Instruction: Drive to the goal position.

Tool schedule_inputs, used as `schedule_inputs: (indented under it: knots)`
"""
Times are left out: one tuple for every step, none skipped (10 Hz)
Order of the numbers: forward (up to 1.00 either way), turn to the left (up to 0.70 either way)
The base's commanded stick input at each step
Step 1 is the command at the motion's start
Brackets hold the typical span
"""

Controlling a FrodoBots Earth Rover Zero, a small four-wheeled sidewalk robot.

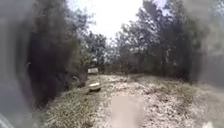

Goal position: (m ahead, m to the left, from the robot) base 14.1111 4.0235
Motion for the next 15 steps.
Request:
schedule_inputs:
  knots:
    - [0.7, 0.0]
    - [0.7, 0.0]
    - [0.7, 0.0]
    - [0.7, 0.0]
    - [0.7, 0.0]
    - [0.7, 0.0]
    - [0.7, 0.0]
    - [0.7, -0.04]
    - [0.7, -0.24]
    - [0.7, -0.35]
    - [0.7, -0.33]
    - [0.7, -0.13]
    - [0.7, 0.0]
    - [0.7, 0.0]
    - [0.7, 0.0]
